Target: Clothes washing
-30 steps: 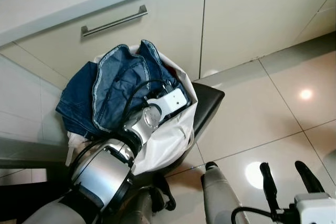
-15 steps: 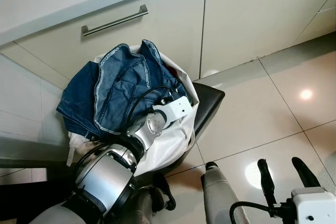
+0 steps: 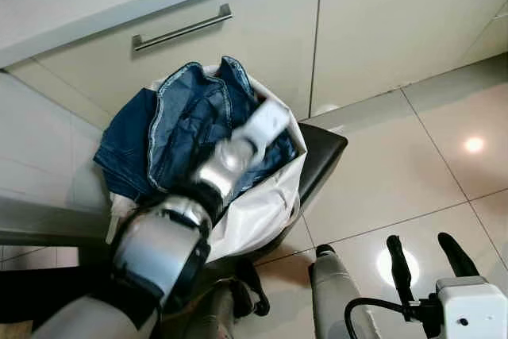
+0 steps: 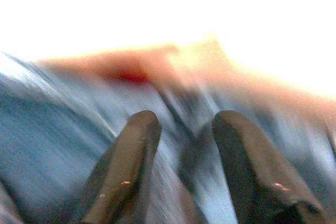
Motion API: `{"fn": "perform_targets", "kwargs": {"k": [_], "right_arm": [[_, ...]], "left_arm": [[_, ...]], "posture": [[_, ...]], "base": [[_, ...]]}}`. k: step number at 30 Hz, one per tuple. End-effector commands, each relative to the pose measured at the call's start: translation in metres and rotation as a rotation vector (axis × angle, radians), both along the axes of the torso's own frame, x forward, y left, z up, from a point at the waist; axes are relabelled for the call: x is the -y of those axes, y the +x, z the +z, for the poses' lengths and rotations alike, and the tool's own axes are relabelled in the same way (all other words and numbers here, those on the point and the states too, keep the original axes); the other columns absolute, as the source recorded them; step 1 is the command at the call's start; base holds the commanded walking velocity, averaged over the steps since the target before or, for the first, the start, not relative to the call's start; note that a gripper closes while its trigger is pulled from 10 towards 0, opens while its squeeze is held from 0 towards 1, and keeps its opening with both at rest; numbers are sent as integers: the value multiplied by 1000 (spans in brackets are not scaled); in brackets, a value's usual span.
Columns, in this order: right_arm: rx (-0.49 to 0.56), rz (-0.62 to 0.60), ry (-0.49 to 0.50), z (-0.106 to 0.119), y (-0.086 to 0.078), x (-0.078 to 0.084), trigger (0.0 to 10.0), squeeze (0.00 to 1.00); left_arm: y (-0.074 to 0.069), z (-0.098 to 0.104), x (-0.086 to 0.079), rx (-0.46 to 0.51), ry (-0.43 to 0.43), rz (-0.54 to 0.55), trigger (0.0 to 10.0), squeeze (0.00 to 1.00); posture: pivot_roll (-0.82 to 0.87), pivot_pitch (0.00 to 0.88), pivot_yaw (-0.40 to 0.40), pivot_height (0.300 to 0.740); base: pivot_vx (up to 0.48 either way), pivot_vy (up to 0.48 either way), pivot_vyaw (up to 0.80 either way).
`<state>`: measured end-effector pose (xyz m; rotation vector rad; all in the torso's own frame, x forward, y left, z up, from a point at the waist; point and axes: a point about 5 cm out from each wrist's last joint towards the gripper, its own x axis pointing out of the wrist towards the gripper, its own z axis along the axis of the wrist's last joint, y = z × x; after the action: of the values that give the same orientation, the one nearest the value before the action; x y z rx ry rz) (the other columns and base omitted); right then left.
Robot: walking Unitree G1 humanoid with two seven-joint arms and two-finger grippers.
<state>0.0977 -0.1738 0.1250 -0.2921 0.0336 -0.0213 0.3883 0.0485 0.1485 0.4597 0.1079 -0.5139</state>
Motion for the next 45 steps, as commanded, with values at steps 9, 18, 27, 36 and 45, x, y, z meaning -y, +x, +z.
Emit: {"fn": "perform_targets", "kwargs": {"k": [9, 18, 27, 36, 45], "right_arm": [[-13, -4, 8, -19, 13, -1, 10000, 0], [-4, -6, 45, -23, 14, -5, 10000, 0], [-71, 267, 95, -15, 2, -22, 10000, 0], [-81, 262, 82, -9, 4, -10, 10000, 0], [-42, 278, 218, 13, 2, -31, 10000, 0]], "left_arm": [[23, 48, -37, 85, -22, 104, 10000, 1000], [23, 24, -68, 36, 191, 259, 10000, 1000], [21, 16, -89, -5, 287, 347, 10000, 1000], [17, 4, -95, -62, 383, 355, 10000, 1000], [-2, -39, -91, -197, 470, 286, 10000, 0]], "posture": [[-513, 245, 238, 740], [-530, 242, 259, 740], [-557, 285, 277, 740], [-548, 318, 273, 740], [-564, 359, 266, 740]], "base": [[0, 0, 0], [0, 0, 0], [0, 0, 0], [0, 0, 0], [0, 0, 0]]}}
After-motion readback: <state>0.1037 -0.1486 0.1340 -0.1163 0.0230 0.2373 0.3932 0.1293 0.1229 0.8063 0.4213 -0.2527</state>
